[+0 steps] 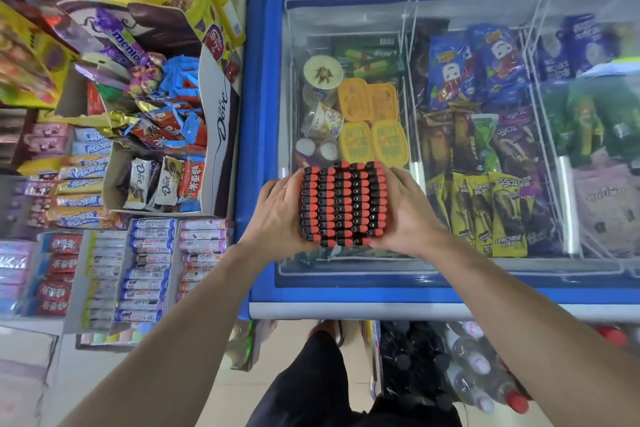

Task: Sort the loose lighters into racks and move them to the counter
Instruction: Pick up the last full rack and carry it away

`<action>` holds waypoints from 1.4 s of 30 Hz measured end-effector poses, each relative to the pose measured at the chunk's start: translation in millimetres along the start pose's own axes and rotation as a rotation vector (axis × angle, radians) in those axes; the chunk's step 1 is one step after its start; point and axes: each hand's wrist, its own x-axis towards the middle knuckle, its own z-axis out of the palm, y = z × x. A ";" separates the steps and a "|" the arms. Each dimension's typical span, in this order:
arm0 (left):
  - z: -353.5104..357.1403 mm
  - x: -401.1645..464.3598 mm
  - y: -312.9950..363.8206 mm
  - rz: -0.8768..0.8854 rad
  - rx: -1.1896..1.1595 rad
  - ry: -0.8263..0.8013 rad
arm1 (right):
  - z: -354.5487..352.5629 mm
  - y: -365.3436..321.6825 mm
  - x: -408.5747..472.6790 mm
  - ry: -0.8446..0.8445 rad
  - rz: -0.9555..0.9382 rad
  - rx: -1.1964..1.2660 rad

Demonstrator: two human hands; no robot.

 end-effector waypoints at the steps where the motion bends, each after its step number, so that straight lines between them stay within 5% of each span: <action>1: -1.4 -2.1 1.3 0.001 -0.002 0.004 | -0.7 0.1 -1.1 0.003 -0.005 0.013; 14: -24.4 -90.6 52.4 -0.113 -0.081 0.091 | -35.7 -32.6 -54.0 -0.034 -0.198 0.011; 25: -23.7 -249.9 94.5 -0.319 -0.214 0.285 | -46.3 -124.5 -134.9 -0.193 -0.508 -0.015; 33: -36.5 -379.7 80.0 -0.468 -0.295 0.437 | 15.3 -229.7 -159.5 -0.320 -0.634 -0.058; 42: -64.0 -538.7 -22.2 -0.663 -0.314 0.513 | 132.0 -397.7 -171.9 -0.468 -0.719 -0.099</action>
